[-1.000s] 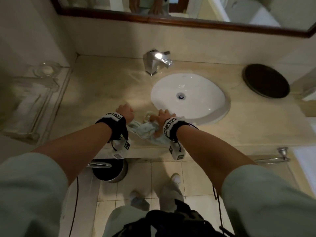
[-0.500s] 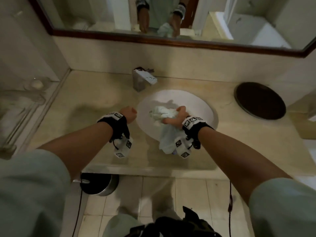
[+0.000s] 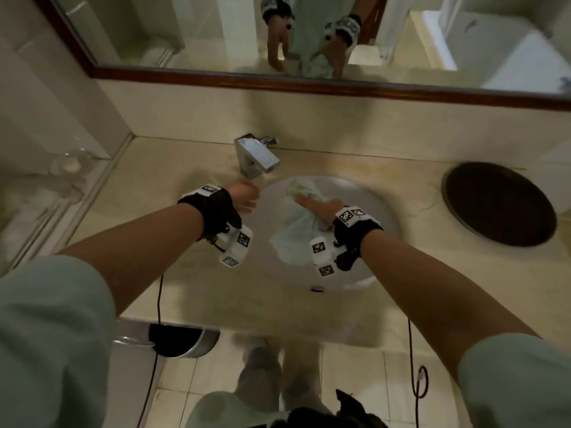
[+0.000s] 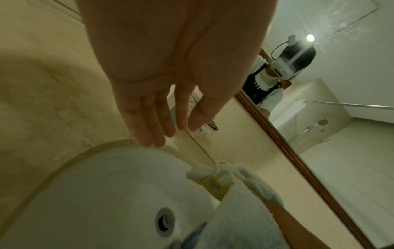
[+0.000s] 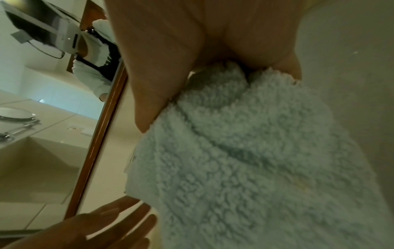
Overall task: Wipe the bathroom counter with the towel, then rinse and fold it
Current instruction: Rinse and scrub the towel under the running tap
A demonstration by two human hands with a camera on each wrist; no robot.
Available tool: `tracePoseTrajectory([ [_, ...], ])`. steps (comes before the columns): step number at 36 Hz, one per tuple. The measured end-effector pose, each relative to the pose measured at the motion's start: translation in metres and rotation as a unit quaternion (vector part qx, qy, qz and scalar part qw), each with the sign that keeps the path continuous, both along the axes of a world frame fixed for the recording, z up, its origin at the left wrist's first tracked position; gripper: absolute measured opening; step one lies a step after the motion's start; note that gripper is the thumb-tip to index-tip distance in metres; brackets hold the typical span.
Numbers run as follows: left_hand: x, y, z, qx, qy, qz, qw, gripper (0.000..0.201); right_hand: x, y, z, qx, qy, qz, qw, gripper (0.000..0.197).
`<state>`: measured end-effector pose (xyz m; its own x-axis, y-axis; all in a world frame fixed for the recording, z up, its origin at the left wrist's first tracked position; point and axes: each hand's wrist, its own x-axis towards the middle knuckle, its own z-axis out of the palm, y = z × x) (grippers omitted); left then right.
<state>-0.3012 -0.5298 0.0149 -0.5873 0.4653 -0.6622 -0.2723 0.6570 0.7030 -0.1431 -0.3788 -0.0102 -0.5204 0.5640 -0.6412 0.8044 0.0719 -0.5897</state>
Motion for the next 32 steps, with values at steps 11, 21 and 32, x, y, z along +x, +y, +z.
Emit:
tracePoseTrajectory([
  [11, -0.029, 0.035, -0.042, 0.094, -0.213, -0.072, 0.970, 0.026, -0.079, 0.031, -0.082, 0.006, 0.028, 0.024, 0.999, 0.115],
  [21, -0.052, 0.051, -0.068, 0.056, -0.076, -0.135, 0.986, 0.032, -0.106, 0.034, -0.027, 0.093, -0.086, 0.189, 0.974, 0.082],
  [32, -0.056, 0.060, -0.081, -0.048, 0.061, -0.168, 0.983, 0.047, -0.188, 0.084, 0.001, 0.119, 0.108, 0.190, 0.969, 0.035],
])
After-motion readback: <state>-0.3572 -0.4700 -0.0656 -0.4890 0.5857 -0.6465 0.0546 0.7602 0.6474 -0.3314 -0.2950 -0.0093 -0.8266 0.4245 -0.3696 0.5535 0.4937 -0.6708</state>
